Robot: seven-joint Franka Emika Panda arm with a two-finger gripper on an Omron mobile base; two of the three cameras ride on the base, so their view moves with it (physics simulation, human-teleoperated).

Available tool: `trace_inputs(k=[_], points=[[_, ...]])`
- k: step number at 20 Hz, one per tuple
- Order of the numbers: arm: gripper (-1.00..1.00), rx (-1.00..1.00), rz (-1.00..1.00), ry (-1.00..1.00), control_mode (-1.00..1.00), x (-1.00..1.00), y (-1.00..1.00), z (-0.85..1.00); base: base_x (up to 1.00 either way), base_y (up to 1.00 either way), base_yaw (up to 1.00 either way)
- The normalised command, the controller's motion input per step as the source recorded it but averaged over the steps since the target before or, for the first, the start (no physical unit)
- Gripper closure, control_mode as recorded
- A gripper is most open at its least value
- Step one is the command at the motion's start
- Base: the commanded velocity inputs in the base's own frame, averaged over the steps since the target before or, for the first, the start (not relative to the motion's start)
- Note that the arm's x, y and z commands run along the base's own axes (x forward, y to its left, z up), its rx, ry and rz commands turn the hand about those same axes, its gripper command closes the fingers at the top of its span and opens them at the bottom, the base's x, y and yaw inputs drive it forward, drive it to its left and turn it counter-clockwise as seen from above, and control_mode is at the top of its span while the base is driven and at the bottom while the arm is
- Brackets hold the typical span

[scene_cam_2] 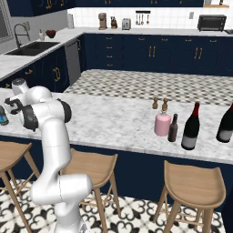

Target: Move the plastic bottles in the middle to the plastics group, and the glass bottles in the middle to the glass group.

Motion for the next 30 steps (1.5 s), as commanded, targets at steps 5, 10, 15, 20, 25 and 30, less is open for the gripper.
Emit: trace_inputs(k=[5,10,15,20,25,30], points=[[1.00,0.01,0.02,0.07,-1.00,0.04,-0.05,-0.49,0.00,0.00,0.00],[-1.00,0.00,0.03,0.07,-1.00,0.07,-0.01,-0.54,0.00,0.00,0.00],[-1.00,0.00,0.04,0.00,-1.00,0.00,0.00,-0.20,0.00,0.00,0.00],[-1.00,0.00,0.00,0.00,-1.00,-0.01,0.00,0.03,0.00,0.00,0.00],[-1.00,0.00,0.00,0.00,-1.00,-0.20,-0.21,0.30,0.00,0.00,0.00],[-1.00,0.00,0.00,0.00,-1.00,-0.54,-0.73,0.22,0.00,0.00,0.00]])
